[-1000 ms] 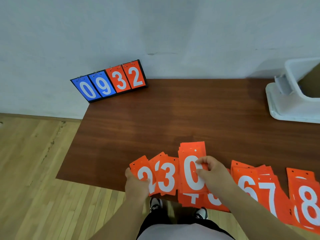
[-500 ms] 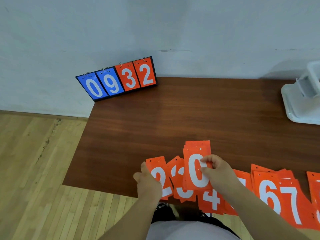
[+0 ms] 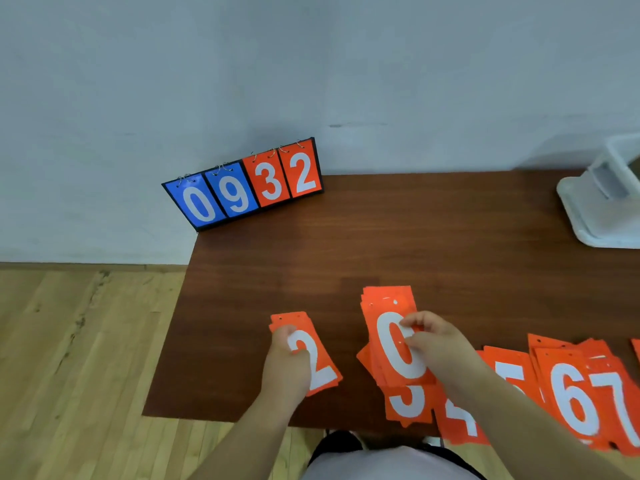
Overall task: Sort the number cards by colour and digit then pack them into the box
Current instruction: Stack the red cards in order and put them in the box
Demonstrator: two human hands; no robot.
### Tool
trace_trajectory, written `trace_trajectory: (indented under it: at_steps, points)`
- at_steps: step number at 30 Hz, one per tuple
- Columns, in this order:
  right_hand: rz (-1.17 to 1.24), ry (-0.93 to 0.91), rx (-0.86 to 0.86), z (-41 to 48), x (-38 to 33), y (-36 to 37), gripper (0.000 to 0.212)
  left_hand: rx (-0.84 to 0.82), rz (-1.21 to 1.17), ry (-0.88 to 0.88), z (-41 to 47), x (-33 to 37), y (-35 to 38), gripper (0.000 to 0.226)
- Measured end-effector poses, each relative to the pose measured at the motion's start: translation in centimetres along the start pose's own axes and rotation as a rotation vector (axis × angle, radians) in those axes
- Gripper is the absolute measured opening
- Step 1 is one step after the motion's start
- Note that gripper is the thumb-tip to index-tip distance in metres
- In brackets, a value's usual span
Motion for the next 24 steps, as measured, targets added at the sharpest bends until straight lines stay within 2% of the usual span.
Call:
trace_trajectory:
  at_steps: [4, 7, 9, 11, 12, 14, 16, 19, 22, 24]
  points:
    - [0.220, -0.004, -0.033, -1.4, -1.2, 1.3, 0.023, -0.256, -0.107, 0.177, -2.3, 4.7, 2.2, 0.048]
    - [0.045, -0.089, 0.043, -2.4, -1.5, 1.7, 0.016, -0.400, -0.245, 0.294, -4.2, 7.3, 3.6, 0.038]
    - [0.092, -0.085, 0.056, -2.9, -0.8, 1.7, 0.015, -0.481, -0.280, 0.312, -4.9, 8.5, 4.4, 0.028]
    - [0.312, -0.060, -0.023, -3.2, 0.3, 1.6, 0.016, -0.559, -0.304, 0.303, -5.3, 8.9, 5.5, 0.020]
    - [0.403, -0.053, -0.070, -3.5, 0.8, 1.5, 0.016, -0.591, -0.319, 0.281, -5.5, 9.0, 6.1, 0.020]
    - [0.417, -0.078, -0.074, -4.1, 1.4, 0.6, 0.016, -0.633, -0.351, 0.236, -5.7, 8.8, 7.3, 0.023]
    - [0.272, -0.125, 0.084, -4.3, 1.9, -1.3, 0.016, -0.610, -0.282, 0.229, -5.4, 8.1, 8.5, 0.032]
    - [0.172, -0.127, 0.324, -4.1, 3.2, -5.2, 0.017, -0.329, 0.050, 0.202, -3.3, 5.7, 9.3, 0.058]
    - [0.188, -0.134, 0.392, -4.0, 5.1, -8.2, 0.018, -0.189, 0.334, 0.069, -2.4, 2.2, 10.7, 0.091]
    - [0.180, -0.130, 0.370, -4.2, 6.5, -9.6, 0.018, -0.138, 0.462, 0.008, -3.1, 0.7, 12.6, 0.101]
Point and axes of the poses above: each hand's wrist, its own z-axis towards the middle knuckle, its own y-axis out of the palm, x = y × z, the point moved 5 cm from there along z, towards the middle knuckle, and after that the axes turned 2 degrees about -x, right-handed, at the moved point
